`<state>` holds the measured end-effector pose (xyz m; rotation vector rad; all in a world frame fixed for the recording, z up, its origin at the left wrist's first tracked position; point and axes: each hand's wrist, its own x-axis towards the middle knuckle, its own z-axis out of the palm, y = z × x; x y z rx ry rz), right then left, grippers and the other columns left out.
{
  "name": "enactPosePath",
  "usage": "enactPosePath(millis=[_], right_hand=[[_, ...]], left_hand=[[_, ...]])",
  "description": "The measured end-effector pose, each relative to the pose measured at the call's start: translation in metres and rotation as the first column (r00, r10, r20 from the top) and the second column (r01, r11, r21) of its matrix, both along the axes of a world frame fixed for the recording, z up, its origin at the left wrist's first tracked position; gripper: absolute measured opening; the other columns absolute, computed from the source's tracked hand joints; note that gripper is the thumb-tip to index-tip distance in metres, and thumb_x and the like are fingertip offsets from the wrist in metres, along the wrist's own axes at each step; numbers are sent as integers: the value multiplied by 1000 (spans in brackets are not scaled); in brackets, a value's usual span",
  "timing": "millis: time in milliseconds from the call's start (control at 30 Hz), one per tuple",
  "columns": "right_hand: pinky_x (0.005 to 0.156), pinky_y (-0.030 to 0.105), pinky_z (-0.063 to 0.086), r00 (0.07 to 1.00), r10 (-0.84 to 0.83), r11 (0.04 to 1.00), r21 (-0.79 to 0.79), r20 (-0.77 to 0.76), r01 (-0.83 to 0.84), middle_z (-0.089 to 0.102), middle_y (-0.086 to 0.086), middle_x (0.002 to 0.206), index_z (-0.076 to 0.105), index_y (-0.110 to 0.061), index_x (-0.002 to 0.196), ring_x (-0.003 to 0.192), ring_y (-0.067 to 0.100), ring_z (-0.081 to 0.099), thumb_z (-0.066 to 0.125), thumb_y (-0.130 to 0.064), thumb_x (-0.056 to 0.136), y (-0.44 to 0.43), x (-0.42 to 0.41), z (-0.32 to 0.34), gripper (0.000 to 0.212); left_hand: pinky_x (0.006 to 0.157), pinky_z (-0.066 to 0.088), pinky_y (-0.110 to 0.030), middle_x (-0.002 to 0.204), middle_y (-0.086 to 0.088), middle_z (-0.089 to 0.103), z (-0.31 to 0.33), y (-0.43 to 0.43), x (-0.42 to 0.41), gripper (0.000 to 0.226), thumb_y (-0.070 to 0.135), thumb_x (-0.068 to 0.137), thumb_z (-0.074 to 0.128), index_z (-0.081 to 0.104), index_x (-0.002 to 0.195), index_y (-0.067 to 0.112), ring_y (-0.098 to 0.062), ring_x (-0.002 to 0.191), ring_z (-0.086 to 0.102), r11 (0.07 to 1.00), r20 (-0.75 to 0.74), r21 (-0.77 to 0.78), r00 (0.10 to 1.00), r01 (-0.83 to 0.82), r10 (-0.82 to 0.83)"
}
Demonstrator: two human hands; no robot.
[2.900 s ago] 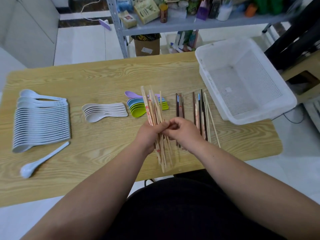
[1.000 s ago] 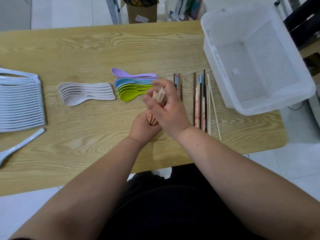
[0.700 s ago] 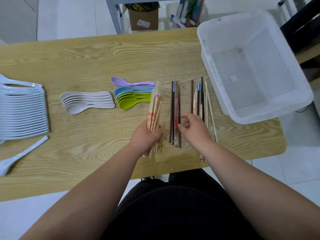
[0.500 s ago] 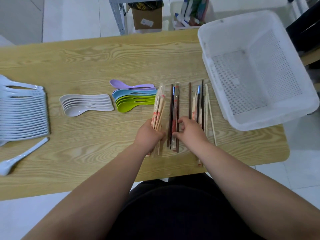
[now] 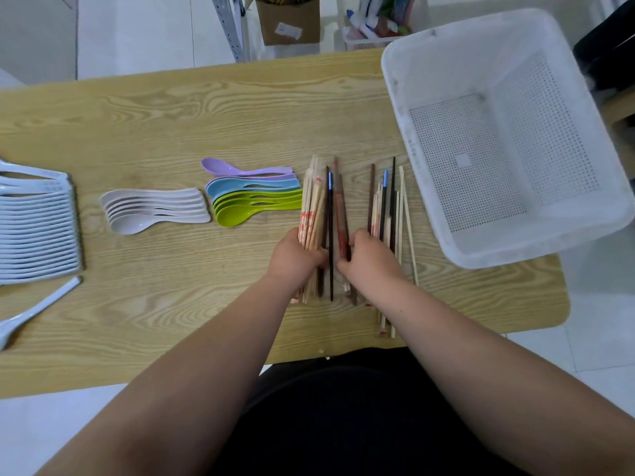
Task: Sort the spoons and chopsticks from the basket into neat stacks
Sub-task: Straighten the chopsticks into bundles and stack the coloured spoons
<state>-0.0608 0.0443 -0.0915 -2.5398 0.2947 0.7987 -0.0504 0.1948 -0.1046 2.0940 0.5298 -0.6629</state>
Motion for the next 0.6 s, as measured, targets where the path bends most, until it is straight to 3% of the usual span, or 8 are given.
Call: enactPosePath(millis=[100, 233, 333, 500, 600], right_hand=[[51, 28, 37, 1000, -7, 1000, -26, -27, 7, 57, -4, 85, 51, -17, 113, 69, 14, 54, 64, -33, 92, -2, -1, 3, 29], [57, 32, 46, 1000, -22, 999, -37, -11, 21, 62, 0, 96, 48, -16, 115, 81, 21, 62, 66, -48, 90, 5, -6, 2, 44], [67, 37, 55, 1000, -8, 999, -41, -25, 7, 63, 4, 100, 47, -16, 115, 84, 25, 63, 69, -35, 90, 9, -4, 1, 39], [61, 32, 44, 999, 5, 991, -136, -46, -11, 51, -1, 84, 47, -12, 118, 77, 25, 56, 68, -28, 90, 13, -1, 2, 39], [66, 34, 49, 996, 30, 982, -183, -85, -45, 57, 6, 94, 49, -8, 124, 82, 27, 60, 66, -18, 92, 18, 1, 2, 38]], left_hand=[[83, 56, -37, 86, 1, 72, -3, 7, -5, 29, 17, 75, 80, 62, 97, 21, -18, 83, 69, 994, -15, -83, 998, -68, 67], [81, 55, -33, 86, 8, 67, -5, 10, -9, 30, 15, 80, 78, 61, 104, 21, -11, 80, 65, 986, -6, -138, 996, -92, 92], [83, 54, -33, 94, 5, 69, -6, 12, -11, 36, 18, 80, 79, 60, 110, 20, -14, 88, 66, 978, -17, -174, 994, -112, 111], [77, 57, -34, 94, -4, 73, -6, 16, -15, 41, 23, 73, 81, 62, 108, 17, -20, 83, 70, 968, -39, -208, 991, -137, 132], [80, 60, -43, 88, -5, 75, -10, 19, -19, 49, 33, 60, 78, 63, 104, 16, -24, 80, 72, 971, -56, -212, 993, -114, 104]])
